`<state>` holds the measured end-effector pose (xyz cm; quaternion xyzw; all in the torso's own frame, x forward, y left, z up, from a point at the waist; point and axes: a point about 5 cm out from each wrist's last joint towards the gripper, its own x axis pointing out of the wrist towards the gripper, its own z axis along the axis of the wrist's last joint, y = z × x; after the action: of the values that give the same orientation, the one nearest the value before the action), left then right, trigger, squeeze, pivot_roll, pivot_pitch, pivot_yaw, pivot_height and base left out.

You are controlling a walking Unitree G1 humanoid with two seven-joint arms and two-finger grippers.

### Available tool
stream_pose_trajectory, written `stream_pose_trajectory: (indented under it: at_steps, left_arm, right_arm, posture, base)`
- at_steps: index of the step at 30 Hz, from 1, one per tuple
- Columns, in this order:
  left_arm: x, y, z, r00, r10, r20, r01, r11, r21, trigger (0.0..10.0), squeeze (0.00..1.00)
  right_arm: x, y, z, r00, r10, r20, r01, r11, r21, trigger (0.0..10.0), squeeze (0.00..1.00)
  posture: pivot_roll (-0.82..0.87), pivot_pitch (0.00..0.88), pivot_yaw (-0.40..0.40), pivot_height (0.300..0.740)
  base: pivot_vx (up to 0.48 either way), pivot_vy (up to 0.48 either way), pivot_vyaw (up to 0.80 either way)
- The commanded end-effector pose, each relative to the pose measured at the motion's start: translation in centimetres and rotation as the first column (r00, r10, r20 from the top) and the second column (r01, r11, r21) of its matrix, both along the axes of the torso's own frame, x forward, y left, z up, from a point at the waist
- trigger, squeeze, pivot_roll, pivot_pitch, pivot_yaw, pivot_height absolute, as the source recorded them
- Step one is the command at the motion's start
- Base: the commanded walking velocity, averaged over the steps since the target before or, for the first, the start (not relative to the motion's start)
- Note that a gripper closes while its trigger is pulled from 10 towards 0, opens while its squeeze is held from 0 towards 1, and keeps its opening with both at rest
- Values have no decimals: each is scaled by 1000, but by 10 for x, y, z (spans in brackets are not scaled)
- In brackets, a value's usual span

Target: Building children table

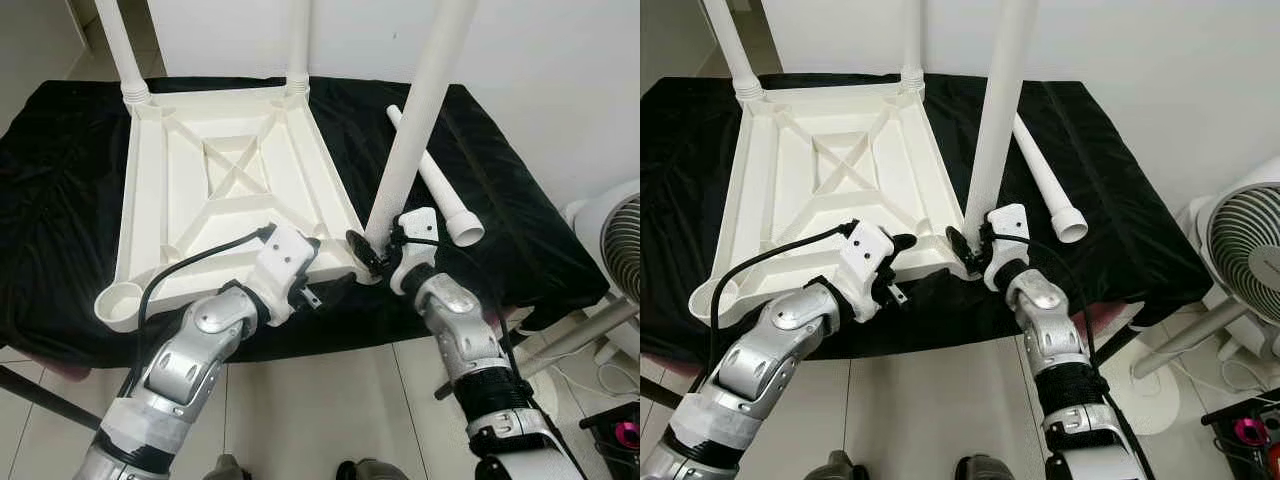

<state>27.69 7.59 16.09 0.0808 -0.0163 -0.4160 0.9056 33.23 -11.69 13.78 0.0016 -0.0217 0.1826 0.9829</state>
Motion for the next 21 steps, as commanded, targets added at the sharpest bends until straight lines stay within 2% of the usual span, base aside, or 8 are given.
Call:
stream_pose_trajectory:
  at_steps: [1,3,6,11,18,19,20,21]
  left_arm:
    - [-2,0,-1,1000,-23,-2,23,1000,13,10000,0]
    - [-3,0,-1,1000,-25,-4,25,1000,14,10000,0]
    - [-3,0,-2,1000,-26,-5,26,1000,14,10000,0]
    - [-5,-1,-2,1000,-28,-7,28,1000,14,10000,0]
    - [-6,-2,-3,999,-36,-10,36,999,16,10000,0]
    - [-6,-2,-3,999,-36,-10,37,999,16,10000,0]
    - [-6,-2,-3,999,-36,-10,37,999,16,10000,0]
    - [-6,-2,-2,999,-36,-10,36,999,15,10000,0]
  right_arm:
    - [-2,-5,-13,995,-65,-77,67,998,16,10000,0]
    - [-5,1,-14,976,-197,-95,203,977,58,10000,0]
    - [-8,7,-15,962,-252,-106,261,962,80,10000,0]
    - [-13,26,-10,970,-210,-124,228,961,155,10000,0]
    - [-17,25,-6,978,-181,-100,194,971,141,10000,0]
    - [-17,24,-5,979,-180,-98,193,971,144,10000,808]
    - [-17,24,-5,979,-180,-98,193,971,144,10000,808]
    - [-18,24,-4,980,-175,-91,187,972,145,10000,1000]
  posture:
    - [-40,64,-14,740]
    - [-35,62,-18,740]
    - [-35,62,-18,740]
    - [-33,62,-21,740]
    - [-33,62,-23,740]
    - [-33,62,-24,740]
    - [-33,62,-24,740]
    - [-33,62,-24,740]
  base:
    - [0,0,0]
    - [0,0,0]
    - [0,0,0]
    - [0,0,0]
    - [0,0,0]
    - [0,0,0]
    - [0,0,0]
    - [0,0,0]
